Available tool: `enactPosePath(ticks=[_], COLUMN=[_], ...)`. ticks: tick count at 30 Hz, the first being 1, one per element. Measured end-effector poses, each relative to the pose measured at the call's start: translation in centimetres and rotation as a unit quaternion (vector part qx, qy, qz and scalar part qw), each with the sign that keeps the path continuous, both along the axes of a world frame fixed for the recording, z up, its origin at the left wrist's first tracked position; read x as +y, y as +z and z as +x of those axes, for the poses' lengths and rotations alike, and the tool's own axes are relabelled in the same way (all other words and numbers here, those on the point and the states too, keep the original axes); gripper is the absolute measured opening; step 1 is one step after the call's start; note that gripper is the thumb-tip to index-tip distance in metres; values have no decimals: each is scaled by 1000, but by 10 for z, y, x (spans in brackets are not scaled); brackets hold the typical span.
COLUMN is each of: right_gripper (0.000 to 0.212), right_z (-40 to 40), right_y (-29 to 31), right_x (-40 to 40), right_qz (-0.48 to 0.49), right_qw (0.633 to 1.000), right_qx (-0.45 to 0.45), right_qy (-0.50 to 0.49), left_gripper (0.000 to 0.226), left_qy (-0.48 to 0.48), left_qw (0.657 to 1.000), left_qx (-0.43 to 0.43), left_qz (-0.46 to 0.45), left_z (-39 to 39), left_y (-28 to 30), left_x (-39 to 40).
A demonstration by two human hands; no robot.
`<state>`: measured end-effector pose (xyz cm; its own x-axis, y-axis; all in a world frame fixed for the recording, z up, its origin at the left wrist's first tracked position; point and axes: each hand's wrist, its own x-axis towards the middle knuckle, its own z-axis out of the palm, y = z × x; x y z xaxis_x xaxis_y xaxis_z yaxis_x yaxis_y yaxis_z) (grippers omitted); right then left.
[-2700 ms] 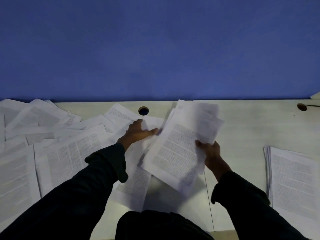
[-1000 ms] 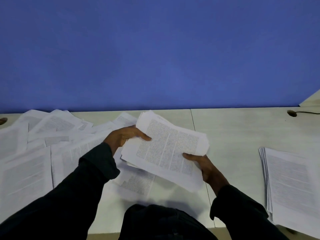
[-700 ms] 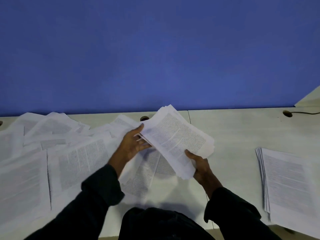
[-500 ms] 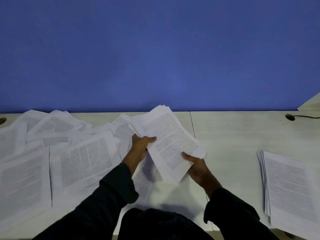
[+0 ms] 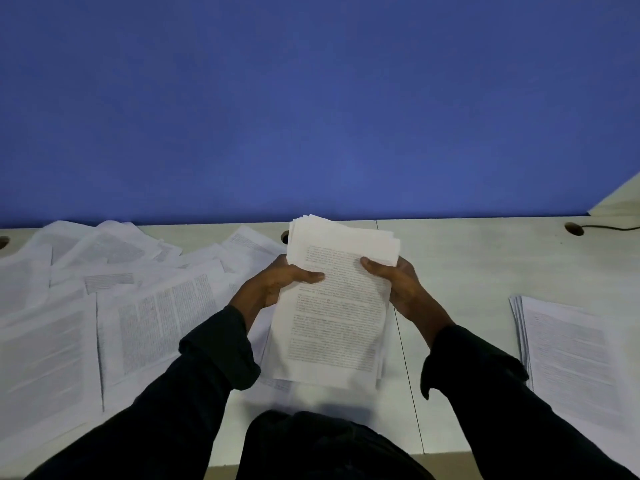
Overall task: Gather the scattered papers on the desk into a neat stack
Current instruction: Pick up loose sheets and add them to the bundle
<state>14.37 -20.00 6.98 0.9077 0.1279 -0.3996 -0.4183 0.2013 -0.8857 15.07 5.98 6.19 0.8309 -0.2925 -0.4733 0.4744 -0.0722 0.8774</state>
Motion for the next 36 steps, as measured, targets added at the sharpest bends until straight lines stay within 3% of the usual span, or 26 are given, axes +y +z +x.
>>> enactPosePath(ticks=[7, 10, 12, 16, 19, 21, 24, 30, 33, 36], right_gripper=[48, 53, 63, 60, 44, 33, 48, 46, 49, 51], right_z=[-1, 0, -2, -24, -50, -57, -54, -55, -52, -45], right_y=[-6, -13, -18, -35, -53, -58, -59, -49, -44, -35], right_x=[5, 2, -7, -22, -19, -8, 7, -20, -33, -21], right_qz=[-53, -62, -31, -42, 31, 75, 89, 31, 34, 32], right_qw=[998, 997, 999, 994, 988, 987, 992, 998, 997, 994], right_qx=[-43, -45, 4, 94, 150, 142, 86, 52, 67, 58], right_qy=[-9, -26, -36, 45, 4, -20, -13, -2, 31, 82], left_gripper=[49, 43, 35, 33, 48, 50, 48, 38, 36, 36], left_qy=[-17, 28, 87, 265, 317, 319, 333, 254, 182, 51], left_qw=[999, 999, 996, 956, 920, 909, 901, 924, 967, 993], left_qx=[-28, -19, -23, -1, 24, 47, 90, 138, 124, 104], left_qz=[12, 7, 1, -124, -230, -263, -262, -252, -125, 16], left_z=[-3, -1, 1, -1, -8, -15, -24, -21, -14, -12], left_y=[-3, -5, -7, -14, -26, -33, -37, 3, 25, 37], left_x=[-1, -1, 2, 11, 10, 2, -14, 48, 82, 63])
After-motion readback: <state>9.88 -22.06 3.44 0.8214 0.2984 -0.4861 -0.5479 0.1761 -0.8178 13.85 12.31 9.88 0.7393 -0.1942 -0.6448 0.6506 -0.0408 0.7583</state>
